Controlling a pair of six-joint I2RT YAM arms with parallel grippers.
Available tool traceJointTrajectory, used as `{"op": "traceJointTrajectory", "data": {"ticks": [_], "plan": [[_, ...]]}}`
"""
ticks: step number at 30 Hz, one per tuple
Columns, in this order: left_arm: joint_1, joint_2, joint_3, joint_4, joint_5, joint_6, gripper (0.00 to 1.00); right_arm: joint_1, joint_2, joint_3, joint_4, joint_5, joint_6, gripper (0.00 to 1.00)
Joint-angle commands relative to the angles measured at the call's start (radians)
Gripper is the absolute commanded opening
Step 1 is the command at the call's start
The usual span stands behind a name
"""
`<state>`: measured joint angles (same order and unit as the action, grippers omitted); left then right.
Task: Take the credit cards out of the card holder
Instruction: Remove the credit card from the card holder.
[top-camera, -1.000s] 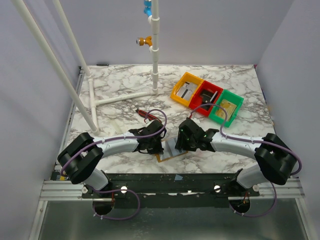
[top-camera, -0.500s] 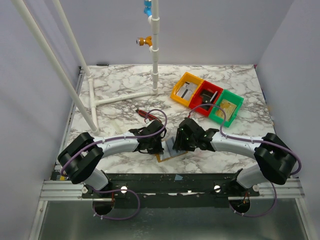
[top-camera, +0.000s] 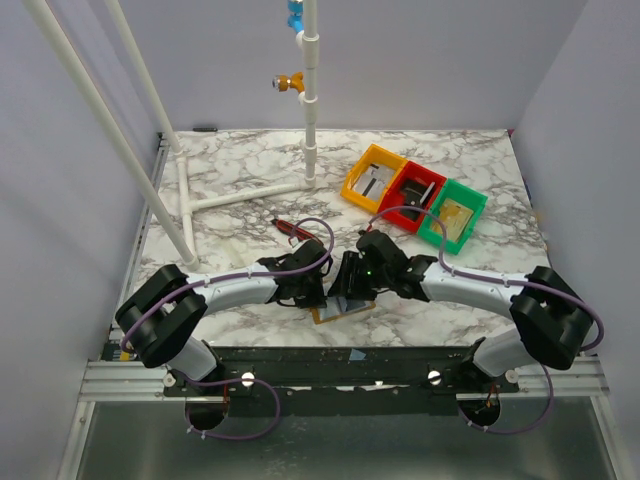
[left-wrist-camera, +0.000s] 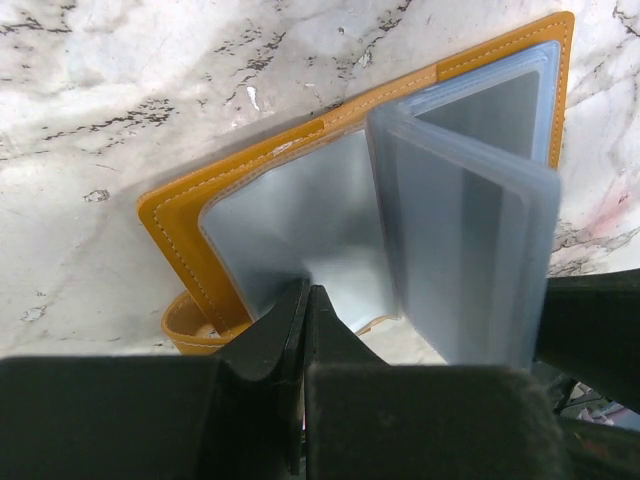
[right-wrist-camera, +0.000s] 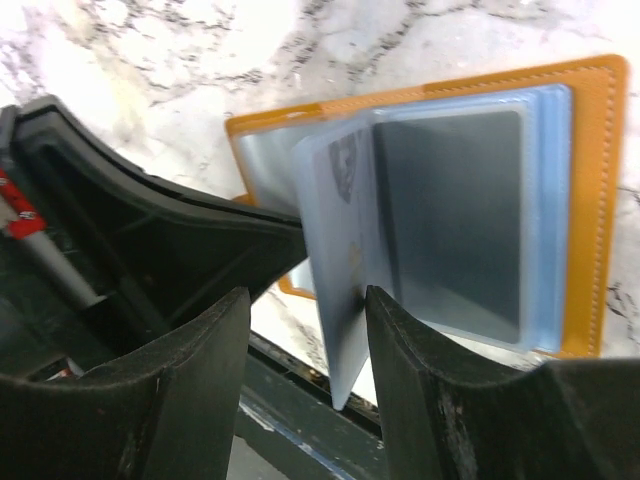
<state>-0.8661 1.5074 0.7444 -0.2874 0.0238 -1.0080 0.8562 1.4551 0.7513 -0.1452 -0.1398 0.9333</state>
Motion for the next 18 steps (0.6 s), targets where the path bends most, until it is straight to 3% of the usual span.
{"op": "traceJointTrajectory", "data": {"ticks": [1, 13, 18], "plan": [[0.006, -0.014, -0.002, -0.062, -0.015, 0.022, 0.00, 0.004, 0.025, 0.044, 0.057, -0.062, 0.012, 0.53], [0.045, -0.194, -0.060, -0.153, -0.079, 0.025, 0.00, 0.007, 0.145, 0.082, 0.116, -0.084, 0.024, 0.53], [0.045, -0.230, -0.053, -0.164, -0.072, 0.035, 0.00, 0.007, 0.114, 0.102, 0.051, -0.009, 0.008, 0.53]]}}
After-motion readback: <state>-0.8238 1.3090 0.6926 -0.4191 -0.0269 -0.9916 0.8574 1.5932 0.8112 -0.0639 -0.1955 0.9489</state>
